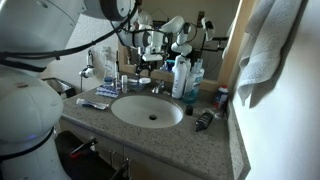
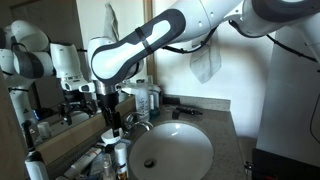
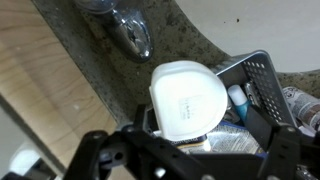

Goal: Pick the object and put it in the basket

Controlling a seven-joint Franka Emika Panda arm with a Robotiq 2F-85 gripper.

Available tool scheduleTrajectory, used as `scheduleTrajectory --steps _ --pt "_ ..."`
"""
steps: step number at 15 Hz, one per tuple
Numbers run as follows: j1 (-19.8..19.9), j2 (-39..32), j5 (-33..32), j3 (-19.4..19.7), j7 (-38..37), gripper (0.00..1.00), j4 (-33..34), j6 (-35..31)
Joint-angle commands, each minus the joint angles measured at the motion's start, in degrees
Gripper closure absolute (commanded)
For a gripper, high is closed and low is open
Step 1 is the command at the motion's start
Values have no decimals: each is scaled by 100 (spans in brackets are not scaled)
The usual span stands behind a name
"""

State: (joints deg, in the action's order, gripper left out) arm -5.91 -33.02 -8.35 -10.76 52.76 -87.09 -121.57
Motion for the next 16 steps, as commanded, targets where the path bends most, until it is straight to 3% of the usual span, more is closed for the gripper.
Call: scheduleTrajectory --steps 1,16 --pt "71 -116 166 -25 146 0 337 348" --pt "354 552 262 151 -155 0 -202 180"
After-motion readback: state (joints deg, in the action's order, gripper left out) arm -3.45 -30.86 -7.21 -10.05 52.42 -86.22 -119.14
